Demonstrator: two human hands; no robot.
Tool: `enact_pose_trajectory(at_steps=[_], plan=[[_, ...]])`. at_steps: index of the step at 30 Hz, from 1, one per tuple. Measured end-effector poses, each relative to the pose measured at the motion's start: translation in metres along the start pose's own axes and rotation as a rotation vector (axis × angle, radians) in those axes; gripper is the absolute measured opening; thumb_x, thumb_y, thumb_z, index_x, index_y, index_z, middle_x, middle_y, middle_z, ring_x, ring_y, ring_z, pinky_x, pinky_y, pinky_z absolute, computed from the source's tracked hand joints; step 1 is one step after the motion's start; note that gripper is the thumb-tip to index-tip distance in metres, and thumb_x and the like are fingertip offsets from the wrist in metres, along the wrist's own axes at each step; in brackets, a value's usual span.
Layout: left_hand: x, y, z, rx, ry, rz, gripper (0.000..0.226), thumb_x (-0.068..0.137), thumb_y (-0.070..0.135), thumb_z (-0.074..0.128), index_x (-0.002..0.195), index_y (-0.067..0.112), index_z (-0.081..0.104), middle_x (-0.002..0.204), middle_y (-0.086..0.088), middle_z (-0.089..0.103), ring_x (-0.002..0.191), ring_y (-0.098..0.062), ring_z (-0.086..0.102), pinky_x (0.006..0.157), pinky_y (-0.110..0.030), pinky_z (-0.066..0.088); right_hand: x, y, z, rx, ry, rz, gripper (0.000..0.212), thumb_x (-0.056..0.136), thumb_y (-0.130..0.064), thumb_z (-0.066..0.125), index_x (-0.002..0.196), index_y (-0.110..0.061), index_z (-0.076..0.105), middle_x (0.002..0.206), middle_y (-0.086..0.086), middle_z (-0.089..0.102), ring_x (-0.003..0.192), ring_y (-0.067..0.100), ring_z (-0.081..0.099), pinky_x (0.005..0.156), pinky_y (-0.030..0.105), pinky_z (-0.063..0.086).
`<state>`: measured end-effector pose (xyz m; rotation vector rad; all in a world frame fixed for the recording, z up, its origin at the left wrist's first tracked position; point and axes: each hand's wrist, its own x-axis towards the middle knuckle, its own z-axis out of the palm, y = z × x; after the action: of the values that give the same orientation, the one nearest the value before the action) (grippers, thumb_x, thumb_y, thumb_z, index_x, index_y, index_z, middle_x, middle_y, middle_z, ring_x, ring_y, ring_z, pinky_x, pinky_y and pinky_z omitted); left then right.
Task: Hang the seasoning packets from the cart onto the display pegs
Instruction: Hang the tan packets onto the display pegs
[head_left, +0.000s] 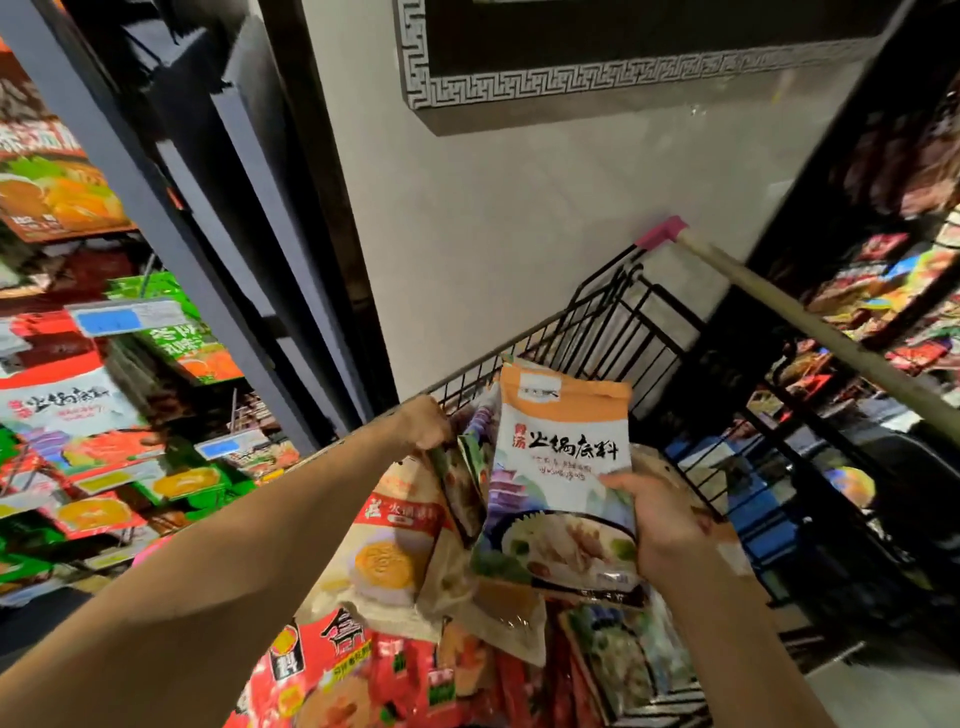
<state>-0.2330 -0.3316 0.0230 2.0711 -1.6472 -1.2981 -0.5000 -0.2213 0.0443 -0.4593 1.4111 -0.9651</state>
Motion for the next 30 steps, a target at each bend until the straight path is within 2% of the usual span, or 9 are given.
enact_pose_trajectory(at_steps=[5,7,10,14,20,23,25,27,30], plan=[[-0.042,-0.03,-0.046,0.213,0.085,0.106,0.041,0.086,0.039,0.072,0.07,0.002,0.065,0.058,0.0,0.044,0.058,-0.017,0.041,0.049,-0.028,0.032,0.007,0.016,0.005,-0.09,0.05,0.056,0.025,0.096,-0.004,0.059,0.119,-0.007,0.068,0.11,0.015,0.076,0.097,0.036,0.073,0.081,0.046,0.059],[-0.081,-0.049,-0.077,0.084,0.102,0.16,0.038,0.075,0.044,0.074,0.078,0.005,0.073,0.059,0.002,0.049,0.055,-0.012,0.041,0.05,-0.028,0.032,0.009,0.026,0.011,-0.127,0.058,0.053,0.024,0.095,-0.007,0.06,0.118,-0.008,0.067,0.111,0.015,0.075,0.099,0.036,0.072,0.079,0.044,0.058],[-0.131,-0.085,-0.117,-0.293,0.094,0.195,0.009,0.076,0.015,0.078,0.085,0.014,0.078,0.08,-0.003,0.074,0.071,-0.01,0.064,0.064,-0.024,0.048,0.011,0.041,0.031,-0.133,0.09,0.025,0.033,0.085,-0.015,0.069,0.118,-0.009,0.067,0.113,0.015,0.074,0.1,0.035,0.071,0.081,0.046,0.058],[-0.172,-0.12,-0.126,-0.544,0.2,0.191,0.031,0.08,0.017,0.081,0.108,0.009,0.074,0.108,-0.019,0.075,0.097,-0.036,0.072,0.087,-0.04,0.052,0.0,0.051,0.065,-0.069,0.041,-0.114,0.043,0.09,-0.002,0.061,0.131,-0.014,0.06,0.12,0.009,0.067,0.107,0.029,0.063,0.071,0.032,0.05],[-0.178,-0.112,-0.052,-0.884,0.128,0.159,0.043,0.096,-0.006,0.058,0.131,0.018,0.065,0.126,-0.011,0.071,0.112,-0.032,0.07,0.095,-0.045,0.056,-0.006,0.064,0.08,0.044,-0.033,-0.113,0.049,0.095,0.009,0.05,0.133,-0.019,0.061,0.125,0.011,0.071,0.113,0.033,0.067,0.102,0.054,0.052],[-0.162,-0.101,0.005,-0.78,0.063,0.177,0.052,0.094,-0.017,0.052,0.132,0.017,0.062,0.123,-0.002,0.073,0.115,-0.022,0.068,0.092,-0.034,0.055,-0.005,0.074,0.077,0.166,-0.081,-0.058,0.037,0.095,-0.034,0.07,0.132,-0.032,0.065,0.135,0.001,0.068,0.123,0.028,0.064,0.109,0.055,0.047],[-0.149,-0.097,0.036,-0.625,0.057,0.211,0.052,0.095,-0.014,0.055,0.13,0.024,0.06,0.115,0.016,0.075,0.107,-0.006,0.068,0.089,-0.029,0.052,-0.002,0.081,0.067,0.133,-0.114,-0.034,0.072,0.075,-0.071,0.078,0.138,-0.039,0.06,0.151,-0.005,0.055,0.134,0.021,0.056,0.114,0.052,0.043],[-0.144,-0.089,0.052,-0.538,0.006,0.216,0.049,0.098,-0.005,0.059,0.132,0.031,0.056,0.113,0.026,0.072,0.105,-0.004,0.067,0.088,-0.024,0.052,-0.017,0.073,0.062,-0.023,-0.111,-0.084,0.061,0.087,-0.052,0.079,0.14,-0.036,0.053,0.153,-0.01,0.048,0.128,0.012,0.055,0.109,0.039,0.048],[-0.133,-0.073,0.051,-0.368,-0.038,0.264,0.035,0.097,0.009,0.067,0.118,0.035,0.063,0.1,0.019,0.075,0.095,-0.009,0.071,0.079,-0.025,0.055,-0.007,0.075,0.036,-0.079,-0.009,-0.205,0.05,0.089,-0.011,0.079,0.133,-0.018,0.058,0.119,0.0,0.07,0.091,0.004,0.065,0.066,0.011,0.055]])
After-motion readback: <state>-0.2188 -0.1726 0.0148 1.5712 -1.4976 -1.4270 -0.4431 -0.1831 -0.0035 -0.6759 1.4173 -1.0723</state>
